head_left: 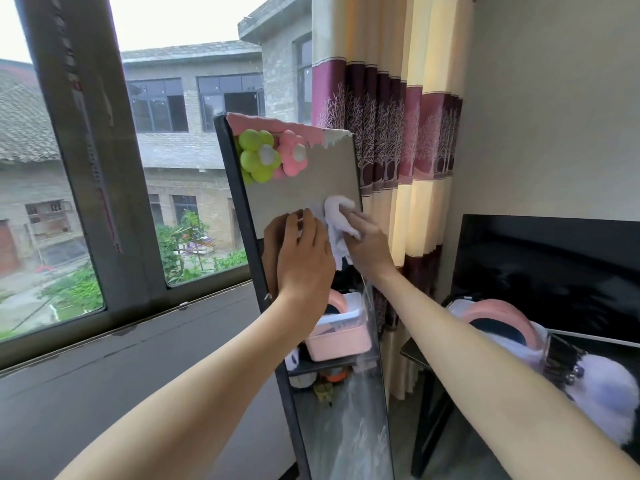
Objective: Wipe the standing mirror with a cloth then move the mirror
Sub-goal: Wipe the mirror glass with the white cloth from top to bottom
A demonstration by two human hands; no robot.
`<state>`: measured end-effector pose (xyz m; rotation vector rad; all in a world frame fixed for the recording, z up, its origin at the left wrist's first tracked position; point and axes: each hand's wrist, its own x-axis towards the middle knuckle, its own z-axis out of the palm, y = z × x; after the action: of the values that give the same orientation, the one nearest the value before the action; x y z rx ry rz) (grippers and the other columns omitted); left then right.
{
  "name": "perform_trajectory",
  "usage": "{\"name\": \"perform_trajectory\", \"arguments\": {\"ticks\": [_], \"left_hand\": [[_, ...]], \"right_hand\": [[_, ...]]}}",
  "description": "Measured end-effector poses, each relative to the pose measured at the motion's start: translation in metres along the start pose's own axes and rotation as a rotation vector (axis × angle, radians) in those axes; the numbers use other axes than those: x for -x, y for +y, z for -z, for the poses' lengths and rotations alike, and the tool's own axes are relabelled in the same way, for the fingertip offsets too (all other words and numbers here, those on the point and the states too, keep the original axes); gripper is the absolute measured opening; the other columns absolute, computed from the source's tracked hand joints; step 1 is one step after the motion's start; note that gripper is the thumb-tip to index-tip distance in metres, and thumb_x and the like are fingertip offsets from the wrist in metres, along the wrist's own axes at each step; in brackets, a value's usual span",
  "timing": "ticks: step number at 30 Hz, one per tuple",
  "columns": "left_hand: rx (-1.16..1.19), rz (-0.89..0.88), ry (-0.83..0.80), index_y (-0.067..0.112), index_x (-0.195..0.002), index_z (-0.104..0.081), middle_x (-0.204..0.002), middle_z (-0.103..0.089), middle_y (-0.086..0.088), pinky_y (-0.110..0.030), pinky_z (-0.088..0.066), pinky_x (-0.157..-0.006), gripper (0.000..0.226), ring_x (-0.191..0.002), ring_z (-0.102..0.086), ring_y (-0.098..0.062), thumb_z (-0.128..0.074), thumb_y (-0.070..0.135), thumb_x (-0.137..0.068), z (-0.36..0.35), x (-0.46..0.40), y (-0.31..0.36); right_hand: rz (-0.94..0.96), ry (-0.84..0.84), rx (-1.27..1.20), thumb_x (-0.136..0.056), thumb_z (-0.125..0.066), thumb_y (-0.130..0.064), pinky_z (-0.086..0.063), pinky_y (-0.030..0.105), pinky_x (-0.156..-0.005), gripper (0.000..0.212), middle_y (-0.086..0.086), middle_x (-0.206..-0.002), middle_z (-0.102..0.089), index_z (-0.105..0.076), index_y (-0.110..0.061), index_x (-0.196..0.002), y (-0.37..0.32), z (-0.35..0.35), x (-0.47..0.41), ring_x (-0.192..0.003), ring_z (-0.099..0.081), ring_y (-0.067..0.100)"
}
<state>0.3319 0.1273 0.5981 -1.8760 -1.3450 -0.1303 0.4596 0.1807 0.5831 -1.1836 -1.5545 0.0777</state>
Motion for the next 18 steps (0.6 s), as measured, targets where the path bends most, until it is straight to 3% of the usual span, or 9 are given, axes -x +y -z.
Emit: {"name": "perform_trajectory", "arguments": {"ticks": [2, 5, 7, 8, 11, 14, 18], "left_hand": [[0.014, 0.01, 0.01, 0.001, -0.143, -0.022, -0.151, -0.014, -0.017, -0.046, -0.006, -0.113, 0.049, -0.141, -0.004, -0.035, -0.028, 0.025, -0.101, -0.002, 0.001, -0.002], [0.009, 0.004, 0.028, 0.003, -0.141, -0.031, -0.149, -0.019, -0.018, -0.047, -0.01, -0.112, 0.043, -0.14, -0.008, -0.037, -0.029, 0.019, -0.101, -0.006, 0.004, 0.001], [-0.021, -0.003, 0.005, 0.005, -0.141, -0.032, -0.149, -0.02, -0.017, -0.047, -0.01, -0.112, 0.045, -0.139, -0.009, -0.037, -0.033, 0.022, -0.1, -0.009, 0.007, 0.003], [-0.033, -0.003, -0.013, 0.005, -0.141, -0.032, -0.149, -0.02, -0.017, -0.047, -0.011, -0.112, 0.046, -0.139, -0.009, -0.037, -0.036, 0.024, -0.099, -0.011, 0.009, 0.003], [-0.135, -0.031, 0.025, 0.007, -0.14, -0.032, -0.147, -0.021, -0.017, -0.042, -0.013, -0.113, 0.047, -0.14, -0.012, -0.035, -0.039, 0.027, -0.098, -0.013, 0.01, 0.001], [-0.032, -0.063, -0.018, 0.0, -0.142, -0.022, -0.151, -0.015, -0.018, -0.042, -0.006, -0.114, 0.048, -0.141, -0.005, -0.035, -0.031, 0.021, -0.1, -0.009, 0.01, 0.006], [0.035, -0.03, -0.01, 0.003, -0.142, -0.027, -0.15, -0.021, -0.016, -0.043, -0.004, -0.115, 0.051, -0.141, -0.009, -0.035, -0.034, 0.029, -0.099, -0.007, 0.014, 0.013]], "right_hand": [[-0.046, -0.073, 0.094, -0.094, -0.043, -0.001, -0.042, 0.02, -0.093, 0.038, 0.011, -0.125, -0.057, -0.051, -0.007, -0.13, 0.026, -0.016, 0.033, -0.114, -0.056, 0.022], [-0.45, -0.33, 0.197, -0.092, -0.042, -0.001, -0.033, 0.028, -0.106, 0.045, 0.013, -0.14, -0.046, -0.043, -0.01, -0.137, 0.07, -0.019, 0.093, -0.131, -0.042, 0.028], [-0.616, -0.441, 0.262, -0.091, -0.042, -0.002, -0.035, 0.031, -0.106, 0.045, 0.013, -0.138, -0.049, -0.047, -0.012, -0.134, 0.091, -0.014, 0.116, -0.128, -0.046, 0.028], [-0.639, -0.397, 0.28, -0.09, -0.041, -0.002, -0.04, 0.032, -0.103, 0.043, 0.014, -0.134, -0.054, -0.052, -0.011, -0.13, 0.093, -0.011, 0.118, -0.122, -0.051, 0.028], [-0.566, -0.099, 0.227, -0.09, -0.042, 0.0, -0.042, 0.024, -0.088, 0.041, 0.01, -0.127, -0.058, -0.054, -0.009, -0.128, 0.068, 0.004, 0.091, -0.11, -0.057, 0.025], [-0.372, 0.068, -0.021, -0.092, -0.04, 0.003, -0.037, 0.003, -0.075, 0.047, 0.001, -0.118, -0.045, -0.047, -0.015, -0.134, 0.016, 0.018, 0.051, -0.099, -0.047, 0.013], [-0.253, -0.103, -0.182, -0.091, -0.04, 0.009, -0.028, 0.021, -0.109, 0.054, 0.004, -0.135, -0.036, -0.042, -0.018, -0.138, -0.01, 0.0, 0.037, -0.122, -0.035, 0.011]]}}
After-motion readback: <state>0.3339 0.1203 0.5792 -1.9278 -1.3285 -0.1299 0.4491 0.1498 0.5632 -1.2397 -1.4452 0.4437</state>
